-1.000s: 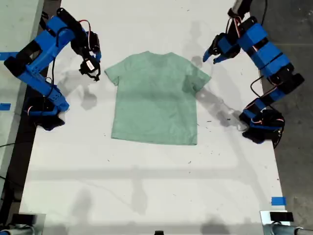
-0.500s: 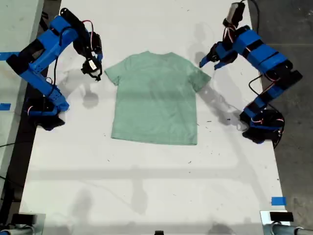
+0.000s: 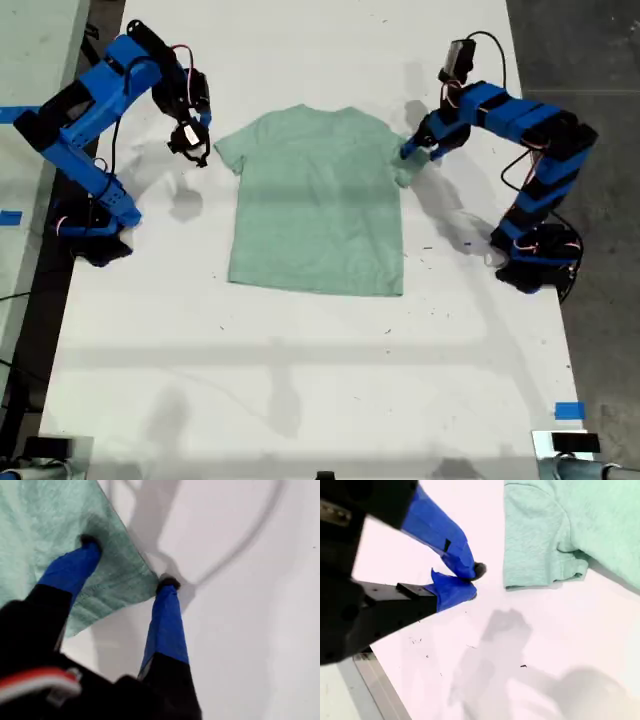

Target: Fold tshirt

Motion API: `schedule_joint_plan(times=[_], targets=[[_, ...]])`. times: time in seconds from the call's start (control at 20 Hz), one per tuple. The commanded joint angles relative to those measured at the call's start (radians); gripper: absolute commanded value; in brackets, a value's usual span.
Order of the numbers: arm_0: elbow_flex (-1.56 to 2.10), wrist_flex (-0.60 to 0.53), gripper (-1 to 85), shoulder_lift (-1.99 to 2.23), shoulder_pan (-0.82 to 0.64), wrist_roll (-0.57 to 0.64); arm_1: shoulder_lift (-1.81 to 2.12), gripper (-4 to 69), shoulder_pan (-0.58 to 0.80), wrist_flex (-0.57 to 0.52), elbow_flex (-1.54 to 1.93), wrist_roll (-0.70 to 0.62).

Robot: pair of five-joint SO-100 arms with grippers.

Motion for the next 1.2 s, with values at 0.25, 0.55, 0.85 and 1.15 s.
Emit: schedule_joint_plan(times=[0.25, 0.55, 0.85, 1.15], targets=[[0.009, -0.011, 0.1, 0.017, 0.003, 0.003, -0.095, 0.3, -0.002, 0.018, -0.114, -0.046], [0.021, -0.008, 0.1, 0.029, 0.005, 0.003, 0.077, 0.1, -0.008, 0.245, -0.215, -0.034], [0.037, -0.014, 0.1, 0.043, 0.008, 0.005, 0.285, -0.6, -0.052, 0.474, -0.379, 0.072], [0.038, -0.018, 0.1, 0.043, 0.025, 0.0, 0.141, -0.6, -0.325, 0.333, -0.597, 0.325]])
